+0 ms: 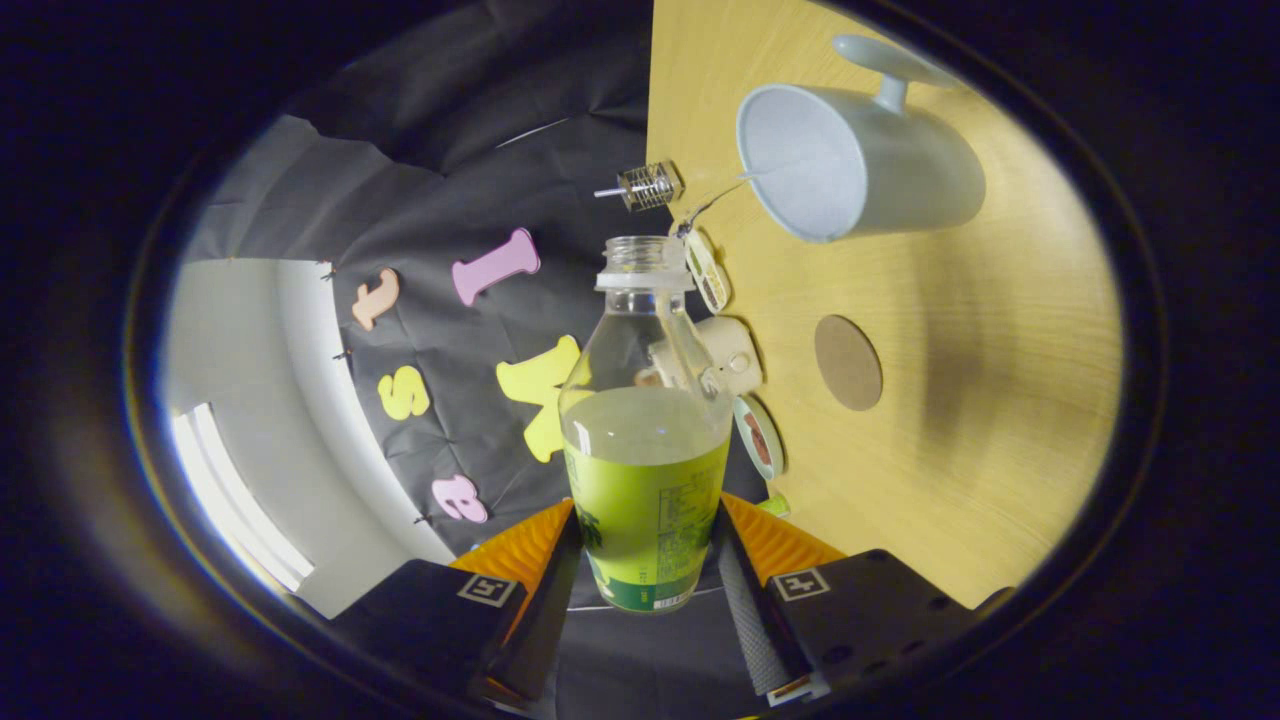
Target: Take the bottle from table, then pour the juice into the cup, finally place the bottle on the coaster
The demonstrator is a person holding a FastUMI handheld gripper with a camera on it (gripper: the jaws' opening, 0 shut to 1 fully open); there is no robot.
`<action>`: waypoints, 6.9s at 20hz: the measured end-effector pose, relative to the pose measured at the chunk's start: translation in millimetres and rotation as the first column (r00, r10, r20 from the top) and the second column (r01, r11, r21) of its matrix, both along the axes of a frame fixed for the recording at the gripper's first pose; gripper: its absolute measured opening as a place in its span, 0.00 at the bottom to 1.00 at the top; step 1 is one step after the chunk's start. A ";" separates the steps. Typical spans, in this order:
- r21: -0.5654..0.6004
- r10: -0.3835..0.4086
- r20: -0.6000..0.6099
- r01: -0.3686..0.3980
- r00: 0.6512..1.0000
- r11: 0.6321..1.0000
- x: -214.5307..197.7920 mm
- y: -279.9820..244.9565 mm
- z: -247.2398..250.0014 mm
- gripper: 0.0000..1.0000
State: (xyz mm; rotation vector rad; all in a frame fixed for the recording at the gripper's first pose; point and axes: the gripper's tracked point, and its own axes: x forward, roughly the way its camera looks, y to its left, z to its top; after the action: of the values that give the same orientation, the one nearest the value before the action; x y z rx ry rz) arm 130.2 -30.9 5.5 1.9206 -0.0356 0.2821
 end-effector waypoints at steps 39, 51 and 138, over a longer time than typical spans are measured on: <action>0.143 -0.006 0.064 -0.003 0.998 0.990 -5.3 -8.0 28.1 0.77; 0.203 -0.011 0.096 -0.008 0.995 0.979 -10.2 -10.7 37.6 0.77; -0.921 -0.329 -0.088 -0.203 0.940 -0.331 130.3 -15.2 -107.4 0.81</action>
State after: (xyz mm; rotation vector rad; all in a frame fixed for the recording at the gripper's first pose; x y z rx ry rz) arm 260.5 -46.1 -102.0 0.0239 0.2711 -0.1738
